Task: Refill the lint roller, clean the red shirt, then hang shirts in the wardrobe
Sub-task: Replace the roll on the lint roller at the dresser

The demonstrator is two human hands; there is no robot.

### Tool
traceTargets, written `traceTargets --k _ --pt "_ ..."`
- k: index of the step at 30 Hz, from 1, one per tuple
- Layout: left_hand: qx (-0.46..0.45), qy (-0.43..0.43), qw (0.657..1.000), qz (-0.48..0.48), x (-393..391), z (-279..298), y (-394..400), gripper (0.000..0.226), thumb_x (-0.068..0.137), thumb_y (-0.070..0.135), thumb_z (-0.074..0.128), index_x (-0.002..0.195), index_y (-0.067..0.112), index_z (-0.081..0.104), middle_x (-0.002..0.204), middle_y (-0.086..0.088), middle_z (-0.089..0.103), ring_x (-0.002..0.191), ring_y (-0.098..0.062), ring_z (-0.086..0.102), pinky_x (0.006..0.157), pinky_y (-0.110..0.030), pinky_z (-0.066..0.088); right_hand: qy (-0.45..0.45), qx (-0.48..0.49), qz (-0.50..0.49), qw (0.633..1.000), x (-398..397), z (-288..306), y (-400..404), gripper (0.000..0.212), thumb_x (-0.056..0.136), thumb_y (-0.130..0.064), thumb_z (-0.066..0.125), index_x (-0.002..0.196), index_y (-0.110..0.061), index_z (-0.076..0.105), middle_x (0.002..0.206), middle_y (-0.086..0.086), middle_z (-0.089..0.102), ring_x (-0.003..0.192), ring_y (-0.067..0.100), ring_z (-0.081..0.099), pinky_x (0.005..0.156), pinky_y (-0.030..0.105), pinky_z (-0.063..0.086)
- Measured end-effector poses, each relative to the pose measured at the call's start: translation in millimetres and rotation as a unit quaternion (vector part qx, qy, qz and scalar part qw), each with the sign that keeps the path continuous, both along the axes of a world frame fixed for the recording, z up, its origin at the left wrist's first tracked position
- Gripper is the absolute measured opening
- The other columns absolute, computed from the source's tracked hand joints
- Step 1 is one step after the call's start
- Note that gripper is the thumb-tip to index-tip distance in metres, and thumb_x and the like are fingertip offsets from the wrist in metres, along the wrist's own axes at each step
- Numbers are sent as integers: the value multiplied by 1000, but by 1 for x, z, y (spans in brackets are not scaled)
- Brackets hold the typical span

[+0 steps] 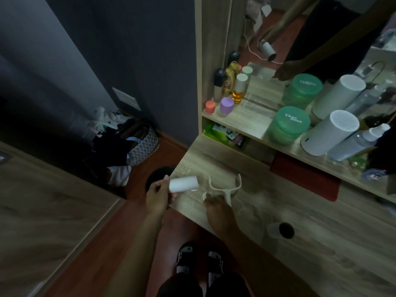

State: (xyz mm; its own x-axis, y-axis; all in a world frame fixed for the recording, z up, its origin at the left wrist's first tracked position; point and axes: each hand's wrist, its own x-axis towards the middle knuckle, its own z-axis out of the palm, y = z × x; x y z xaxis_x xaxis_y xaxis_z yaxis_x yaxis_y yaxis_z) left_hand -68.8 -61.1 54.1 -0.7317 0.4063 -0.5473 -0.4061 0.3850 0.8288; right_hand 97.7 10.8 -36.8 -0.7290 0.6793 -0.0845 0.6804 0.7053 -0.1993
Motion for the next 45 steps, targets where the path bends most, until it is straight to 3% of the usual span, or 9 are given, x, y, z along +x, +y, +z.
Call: traceTargets --k 6,17,22,25,28,30,38,42,45 --pt "6 5 1000 -11 -3 3 7 38 91 41 59 106 6 60 91 -15 66 61 -18 61 59 -30 50 79 -16 -37 996 2 23 9 25 57 -8 78 78 -21 72 85 -5 70 72 14 67 52 21 53" --pt "21 -9 999 -30 -5 9 20 30 93 38 56 109 13 60 100 -17 65 64 -19 61 60 -30 50 153 -27 -138 978 29 41 35 24 65 -6 76 86 -17 71 87 1 66 72 19 66 55 24 51" --pt "34 -12 999 -11 -17 12 12 21 93 34 58 102 14 60 100 -15 64 68 -21 62 63 -32 51 195 -32 -139 970 23 46 39 27 76 -11 74 102 -13 69 100 5 68 88 22 67 73 29 54" --pt "41 -12 999 1 -33 11 6 21 94 31 57 104 12 57 99 -15 64 68 -22 63 64 -32 51 190 -18 -128 973 9 48 43 37 83 -23 68 118 -12 64 116 10 66 107 28 63 87 43 55" --pt "36 -18 999 -5 -56 13 4 25 93 28 57 109 9 56 99 -17 65 67 -23 65 60 -30 53 136 -28 -155 978 -10 49 44 64 93 -54 46 147 -20 37 152 8 39 142 29 32 112 49 34" --pt "37 -10 999 -28 -78 18 7 25 93 25 57 110 7 54 100 -16 64 67 -22 66 59 -29 53 110 -11 -164 980 -27 52 48 74 93 -64 32 152 -21 25 159 7 25 148 30 18 115 51 24" --pt "60 106 962 -243 -193 11 15 25 95 9 54 119 7 58 111 -8 57 81 -9 59 61 -16 53 103 -3 -236 966 -130 56 28 78 91 -67 21 153 -19 21 162 9 16 150 30 8 119 46 12" --pt "43 104 942 -318 -257 -11 0 28 90 9 60 114 23 59 102 7 59 91 -21 62 85 -42 54 129 -37 -253 958 -206 53 -13 75 95 -63 27 155 -20 16 162 11 13 150 29 7 121 44 9" --pt "21 67 940 -335 -301 -38 -11 34 90 5 57 122 18 56 113 -3 57 99 -25 60 81 -35 54 172 -58 -257 949 -257 40 -50 72 97 -57 36 155 -19 15 162 7 10 150 25 2 122 38 9"
